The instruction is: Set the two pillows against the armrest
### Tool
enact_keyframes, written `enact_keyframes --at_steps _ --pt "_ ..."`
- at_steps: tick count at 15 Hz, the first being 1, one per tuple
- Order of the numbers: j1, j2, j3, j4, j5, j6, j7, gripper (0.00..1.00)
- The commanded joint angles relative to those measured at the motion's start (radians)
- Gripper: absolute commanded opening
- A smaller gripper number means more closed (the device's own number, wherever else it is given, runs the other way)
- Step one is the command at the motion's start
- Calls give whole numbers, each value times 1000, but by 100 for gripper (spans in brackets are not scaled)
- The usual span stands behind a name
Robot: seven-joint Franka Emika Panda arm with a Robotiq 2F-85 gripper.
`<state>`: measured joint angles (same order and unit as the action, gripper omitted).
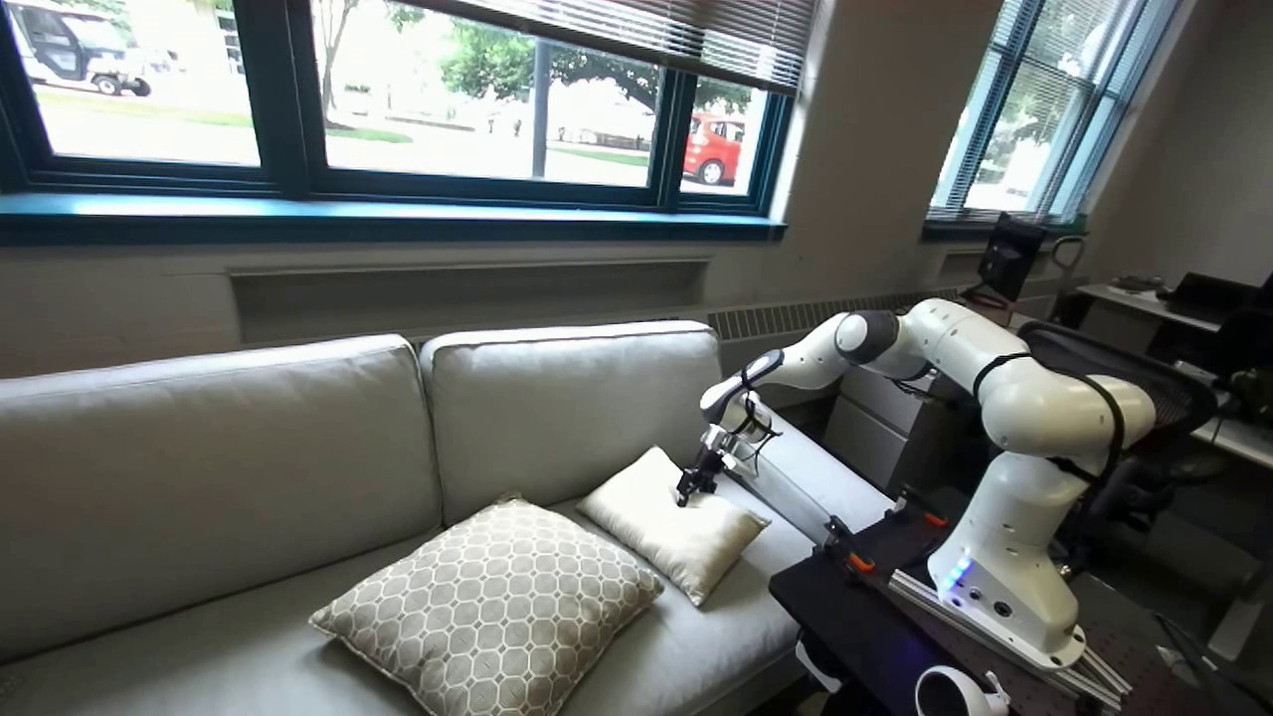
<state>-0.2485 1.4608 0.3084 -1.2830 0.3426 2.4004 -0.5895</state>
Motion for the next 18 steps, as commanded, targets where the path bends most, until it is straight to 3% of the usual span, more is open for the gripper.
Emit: enact_keyframes --at_steps 1,2,5,10,13,16,18 --pt "11 -1 30 15 1 -22 -6 16" --pt "8 -30 35 -19 3 -12 -5 7" --pt "7 -113 22 -112 4 35 21 0" --pt "-30 -303 -37 -363 30 298 71 1" --pt "-86 -380 -49 -499 -13 458 145 0" --pt "-169 -419 -17 -588 -54 498 124 0" --pt "-182 -435 -33 -616 -79 514 158 0"
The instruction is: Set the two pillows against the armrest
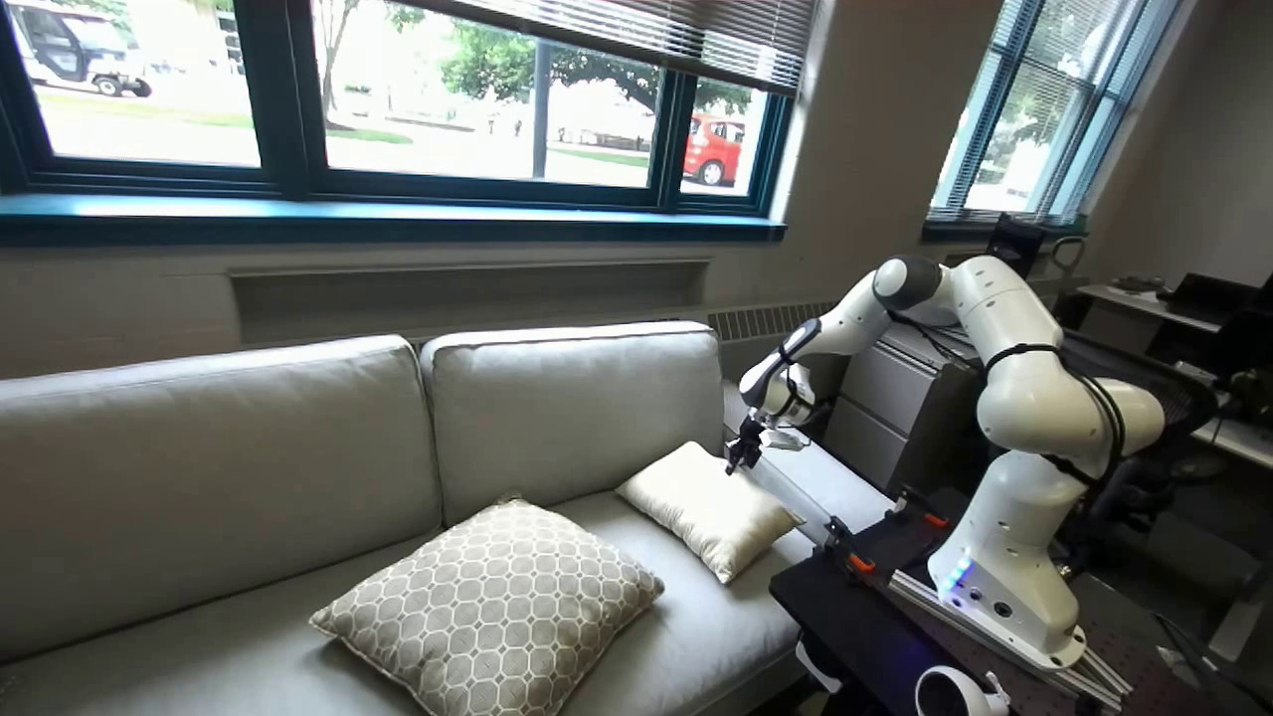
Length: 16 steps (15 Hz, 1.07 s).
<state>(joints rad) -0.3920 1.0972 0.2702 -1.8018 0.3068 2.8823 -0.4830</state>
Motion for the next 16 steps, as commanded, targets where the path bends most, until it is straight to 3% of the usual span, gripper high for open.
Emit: enact_keyframes --at_steps 1,3,7,10,13,16 --pt "-36 -88 -13 -119 -44 55 81 0" --pt "-21 -127 -57 -166 -45 138 158 0" --pt "96 -216 -211 -247 -71 288 339 0" --pt "264 -248 -386 -271 -52 355 488 0" --pt "482 -223 -604 -271 -13 346 635 0" --pt "602 -192 -706 -272 -6 276 730 0"
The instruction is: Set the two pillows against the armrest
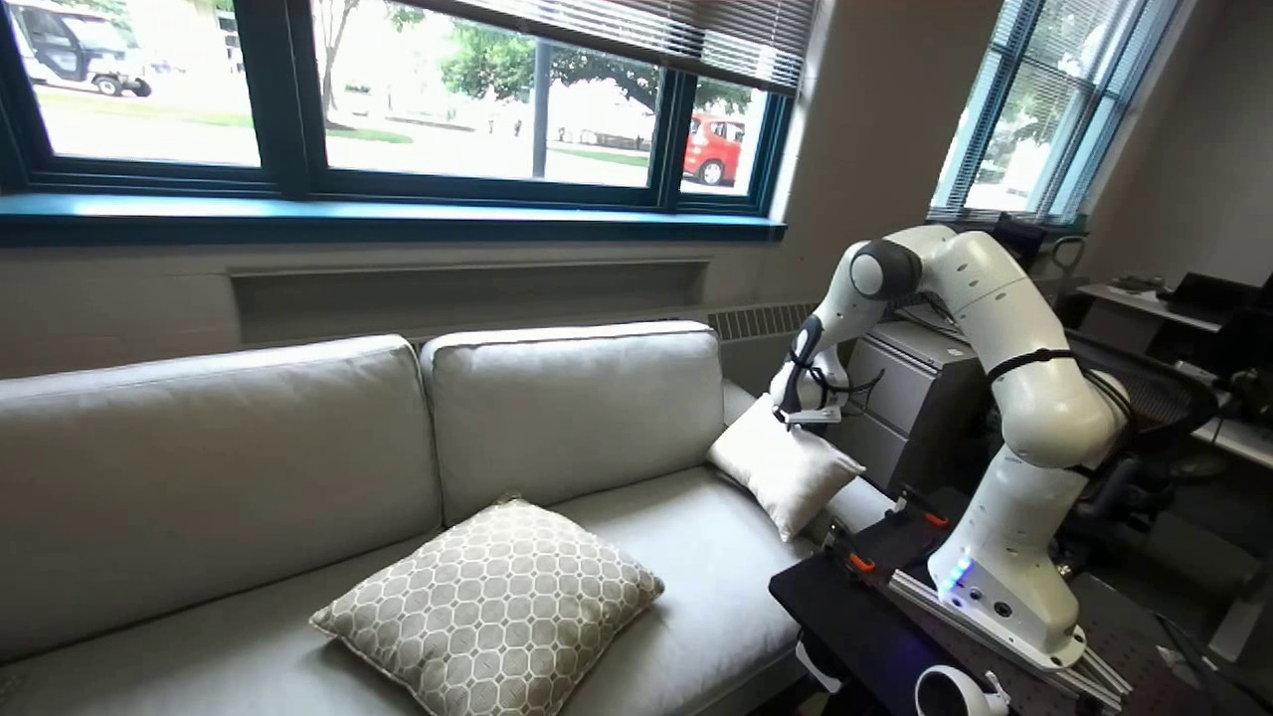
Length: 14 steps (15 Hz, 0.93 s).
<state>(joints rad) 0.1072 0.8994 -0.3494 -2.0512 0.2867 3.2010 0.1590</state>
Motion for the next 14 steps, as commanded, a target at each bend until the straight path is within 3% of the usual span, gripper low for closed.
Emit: enact_keyframes --at_steps 1,10,12,14 --pt "118 11 -94 -23 9 -64 112 0" --pt "104 61 -50 6 -19 -105 158 0" --pt "118 73 -78 8 -14 -101 169 0" --pt "169 97 -148 2 -5 -87 202 0"
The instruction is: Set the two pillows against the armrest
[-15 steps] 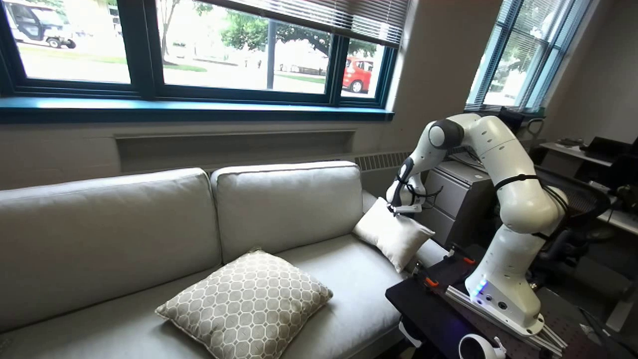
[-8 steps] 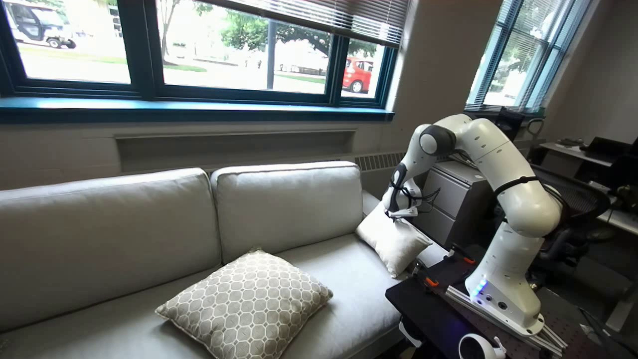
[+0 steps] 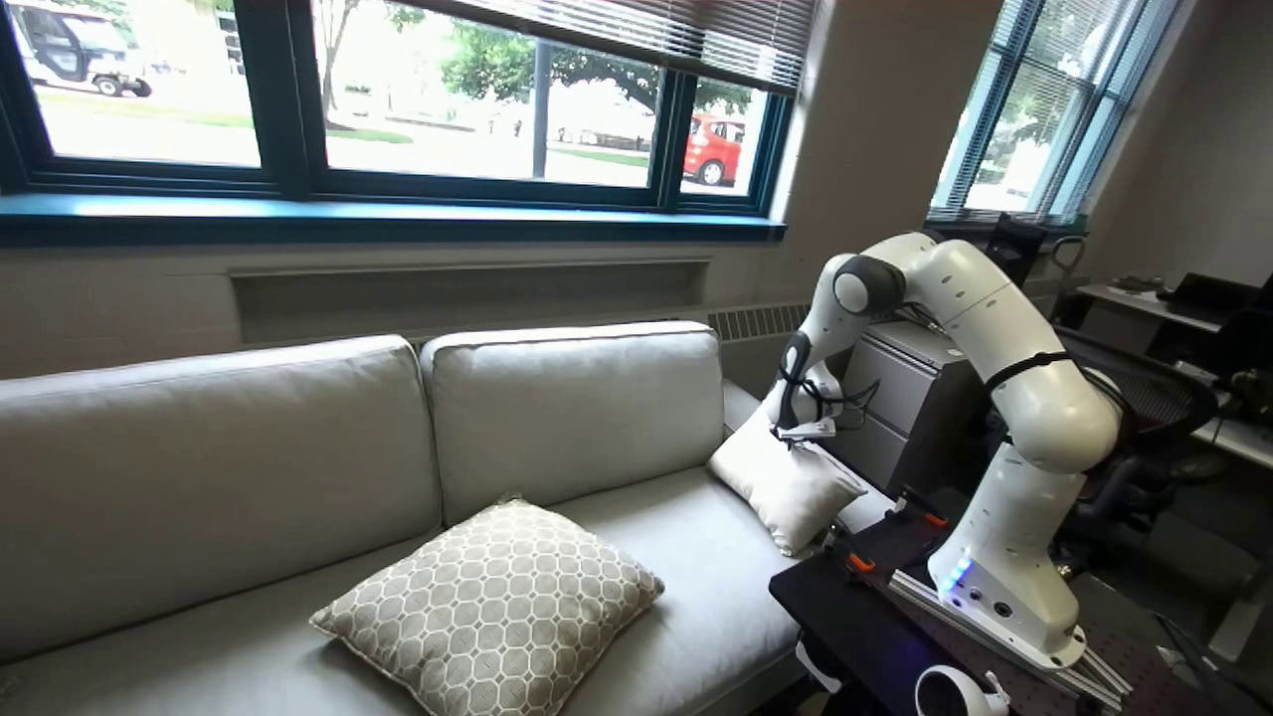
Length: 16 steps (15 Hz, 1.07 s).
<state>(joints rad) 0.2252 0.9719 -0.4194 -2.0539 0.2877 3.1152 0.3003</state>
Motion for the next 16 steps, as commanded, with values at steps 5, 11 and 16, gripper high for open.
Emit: enact_keyframes --at_steps 5,11,16 --pt "98 76 -192 33 -9 -6 98 0" --pt "110 123 -224 75 -11 -19 96 0" --pt "138 125 -219 93 -20 -45 92 32"
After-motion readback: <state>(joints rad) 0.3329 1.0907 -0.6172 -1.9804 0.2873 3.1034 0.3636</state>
